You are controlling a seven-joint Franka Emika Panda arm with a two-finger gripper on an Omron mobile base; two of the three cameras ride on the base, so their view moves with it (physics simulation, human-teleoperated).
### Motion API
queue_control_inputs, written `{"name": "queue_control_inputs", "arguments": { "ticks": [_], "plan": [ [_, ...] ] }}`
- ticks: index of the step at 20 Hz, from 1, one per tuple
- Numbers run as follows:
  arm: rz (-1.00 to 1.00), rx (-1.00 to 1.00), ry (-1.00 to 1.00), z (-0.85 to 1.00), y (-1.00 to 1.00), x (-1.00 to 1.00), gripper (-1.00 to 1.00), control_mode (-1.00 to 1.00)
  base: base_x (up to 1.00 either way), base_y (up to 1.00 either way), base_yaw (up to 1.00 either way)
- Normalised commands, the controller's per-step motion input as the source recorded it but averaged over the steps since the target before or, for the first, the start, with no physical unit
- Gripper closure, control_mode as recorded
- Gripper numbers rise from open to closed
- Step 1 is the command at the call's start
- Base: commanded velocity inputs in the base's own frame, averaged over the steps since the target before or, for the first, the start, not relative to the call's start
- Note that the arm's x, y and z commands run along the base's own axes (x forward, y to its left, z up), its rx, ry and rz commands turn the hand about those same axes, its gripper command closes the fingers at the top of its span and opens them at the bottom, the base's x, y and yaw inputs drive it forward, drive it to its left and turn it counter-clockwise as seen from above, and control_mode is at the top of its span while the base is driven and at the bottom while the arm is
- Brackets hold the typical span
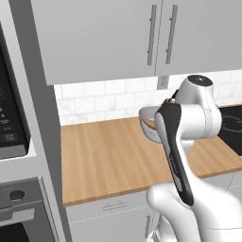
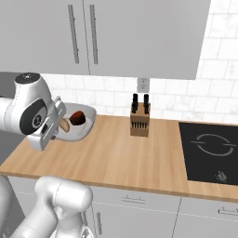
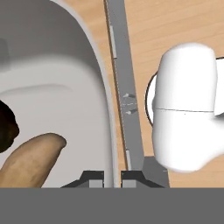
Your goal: Take the meat container that has the steak and place it on the second highest rack of the freezer. Then take the vegetable container that has the bell pepper and sweet potato and place it on the highest rack of the freezer.
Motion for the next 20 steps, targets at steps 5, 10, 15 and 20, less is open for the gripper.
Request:
{"name": "queue_control_inputs", "arguments": {
  "ticks": [5, 10, 15, 20],
  "plan": [
    [0.05, 0.00, 0.00, 0.00, 0.00, 0.00, 1.00, -1.00, 0.00, 0.00, 0.00],
    [0.01, 0.00, 0.00, 0.00, 0.00, 0.00, 1.00, 1.00, -0.07, -0.01, 0.00],
    [0.00, 0.00, 0.00, 0.00, 0.00, 0.00, 1.00, 1.00, -0.95, -0.36, 0.00],
    [0.00, 0.00, 0.00, 0.00, 0.00, 0.00, 1.00, 1.00, -1.00, -0.58, 0.00]
  ]
}}
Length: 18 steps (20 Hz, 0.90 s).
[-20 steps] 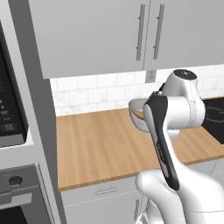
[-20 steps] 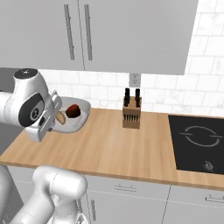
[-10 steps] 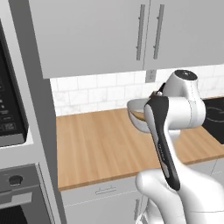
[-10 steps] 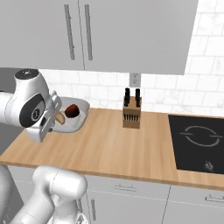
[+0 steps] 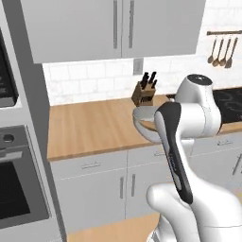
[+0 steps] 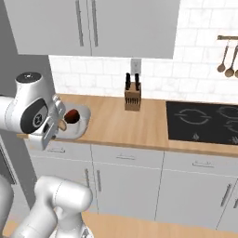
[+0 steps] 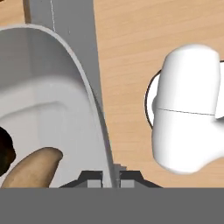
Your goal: Take the meat container that has the steak and place it on the second highest rack of the freezer. Then take the vegetable container that has the bell pepper and sweet potato and place it on the highest rack of the freezer.
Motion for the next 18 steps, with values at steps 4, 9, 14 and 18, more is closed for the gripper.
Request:
{"name": "queue_control_inputs", "arguments": {
  "ticks": [4, 9, 14, 18],
  "plan": [
    [0.00, 0.00, 0.00, 0.00, 0.00, 0.00, 1.00, 1.00, -0.96, -0.27, 0.33],
    [0.00, 0.00, 0.00, 0.00, 0.00, 0.00, 1.00, 1.00, -0.46, 0.00, 0.83],
    [0.00, 0.00, 0.00, 0.00, 0.00, 0.00, 1.00, 1.00, -0.12, 0.00, 1.00],
    [0.00, 0.00, 0.00, 0.00, 0.00, 0.00, 1.00, 1.00, 0.00, 0.00, 0.96]
  ]
}}
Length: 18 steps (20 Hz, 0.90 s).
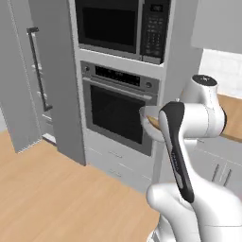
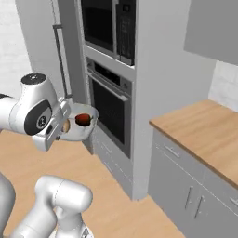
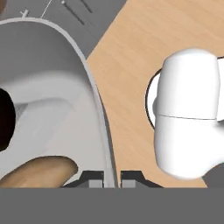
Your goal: Take the meat container that has the steak and place it on the second highest rack of the freezer. Then take the vegetable container that has the bell pepper and sweet potato and place it on the highest rack of the freezer.
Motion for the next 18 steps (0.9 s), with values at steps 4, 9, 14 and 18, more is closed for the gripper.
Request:
{"name": "queue_control_inputs", "arguments": {
  "ticks": [4, 9, 14, 18],
  "plan": [
    [0.00, 0.00, 0.00, 0.00, 0.00, 0.00, 1.00, 1.00, 0.11, -0.03, 0.87],
    [0.00, 0.00, 0.00, 0.00, 0.00, 0.00, 1.00, 1.00, 0.44, -0.30, 0.50],
    [0.00, 0.00, 0.00, 0.00, 0.00, 0.00, 1.00, 1.00, 0.82, -0.31, 0.01],
    [0.00, 0.00, 0.00, 0.00, 0.00, 0.00, 1.00, 1.00, 1.00, -0.20, 0.00]
  ]
}}
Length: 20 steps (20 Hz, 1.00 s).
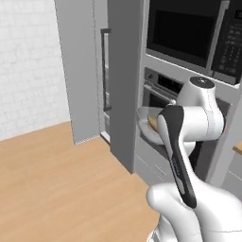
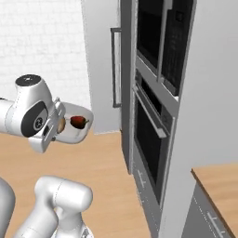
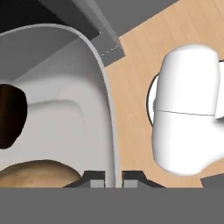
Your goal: Take the meat container that has the steak and place it on the second highest rack of the freezer. Then take the vegetable container that has the bell pepper and sweet potato and place it on the highest rack of the freezer.
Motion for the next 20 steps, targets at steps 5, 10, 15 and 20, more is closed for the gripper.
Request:
{"name": "queue_control_inputs", "arguments": {
  "ticks": [5, 10, 15, 20],
  "plan": [
    [0.00, 0.00, 0.00, 0.00, 0.00, 0.00, 1.00, 1.00, 0.97, 0.18, 0.09],
    [0.00, 0.00, 0.00, 0.00, 0.00, 0.00, 1.00, 1.00, 0.98, 0.24, 0.14],
    [0.00, 0.00, 0.00, 0.00, 0.00, 0.00, 1.00, 1.00, 1.00, 0.00, 0.01],
    [0.00, 0.00, 0.00, 0.00, 0.00, 0.00, 1.00, 1.00, 0.99, 0.06, -0.09]
  ]
}}
